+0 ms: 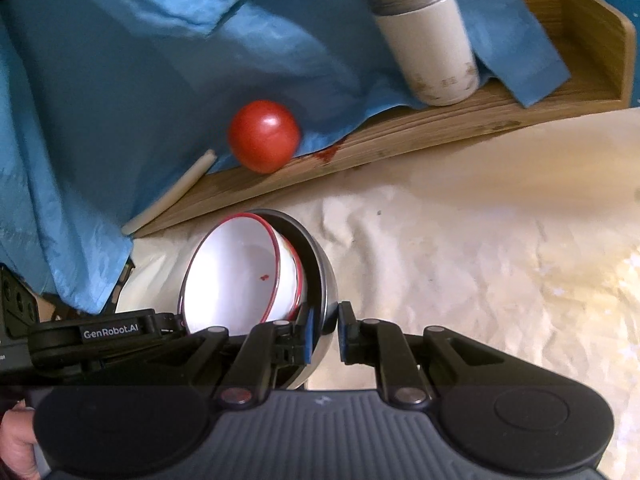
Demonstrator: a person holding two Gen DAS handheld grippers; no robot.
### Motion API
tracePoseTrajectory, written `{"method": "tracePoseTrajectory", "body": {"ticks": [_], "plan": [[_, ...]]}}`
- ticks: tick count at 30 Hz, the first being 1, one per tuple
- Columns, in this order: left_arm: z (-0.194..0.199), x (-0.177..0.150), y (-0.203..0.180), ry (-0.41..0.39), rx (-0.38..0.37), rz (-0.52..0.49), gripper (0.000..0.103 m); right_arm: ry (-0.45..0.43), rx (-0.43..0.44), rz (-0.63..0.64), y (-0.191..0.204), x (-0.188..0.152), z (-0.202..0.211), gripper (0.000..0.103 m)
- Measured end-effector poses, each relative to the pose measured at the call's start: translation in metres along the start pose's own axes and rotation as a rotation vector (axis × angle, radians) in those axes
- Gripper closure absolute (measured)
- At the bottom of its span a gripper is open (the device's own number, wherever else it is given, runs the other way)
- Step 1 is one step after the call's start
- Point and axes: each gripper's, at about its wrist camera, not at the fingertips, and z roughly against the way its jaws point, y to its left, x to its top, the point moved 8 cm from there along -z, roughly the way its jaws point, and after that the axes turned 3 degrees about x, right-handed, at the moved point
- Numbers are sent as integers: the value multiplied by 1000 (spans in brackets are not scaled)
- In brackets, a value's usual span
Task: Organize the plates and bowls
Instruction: 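Carry the steel bowl with both grippers over the steel plate stack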
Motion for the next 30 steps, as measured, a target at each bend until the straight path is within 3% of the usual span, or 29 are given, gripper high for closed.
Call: {"method": "tracePoseTrajectory", "body": {"ticks": [30], "plan": [[29,-19,60,-31,71,114,92,123,52,107,43,-25,-31,89]]}}
